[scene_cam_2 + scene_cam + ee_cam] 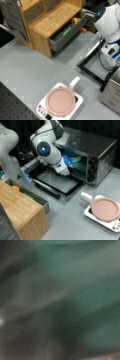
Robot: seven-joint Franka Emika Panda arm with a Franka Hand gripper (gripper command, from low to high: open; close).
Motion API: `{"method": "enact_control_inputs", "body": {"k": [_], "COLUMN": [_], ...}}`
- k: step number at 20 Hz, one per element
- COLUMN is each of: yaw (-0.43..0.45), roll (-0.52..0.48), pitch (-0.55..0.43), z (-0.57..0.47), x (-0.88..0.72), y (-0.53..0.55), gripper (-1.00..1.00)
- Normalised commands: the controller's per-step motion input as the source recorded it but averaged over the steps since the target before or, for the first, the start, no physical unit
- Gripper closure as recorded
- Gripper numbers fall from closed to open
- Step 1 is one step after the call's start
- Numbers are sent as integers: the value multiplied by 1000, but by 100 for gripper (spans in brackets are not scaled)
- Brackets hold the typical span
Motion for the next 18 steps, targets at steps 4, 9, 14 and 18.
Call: {"method": "enact_control_inputs", "body": {"k": [4, 9, 14, 18], "yaw": [-47, -44, -42, -26], "roll": [101, 110, 127, 111], "pitch": [-67, -75, -80, -85], "z": [-59, -82, -121, -147], "x": [25, 33, 51, 44], "y": [-32, -62, -76, -108], "gripper": [100, 100, 100, 100]}}
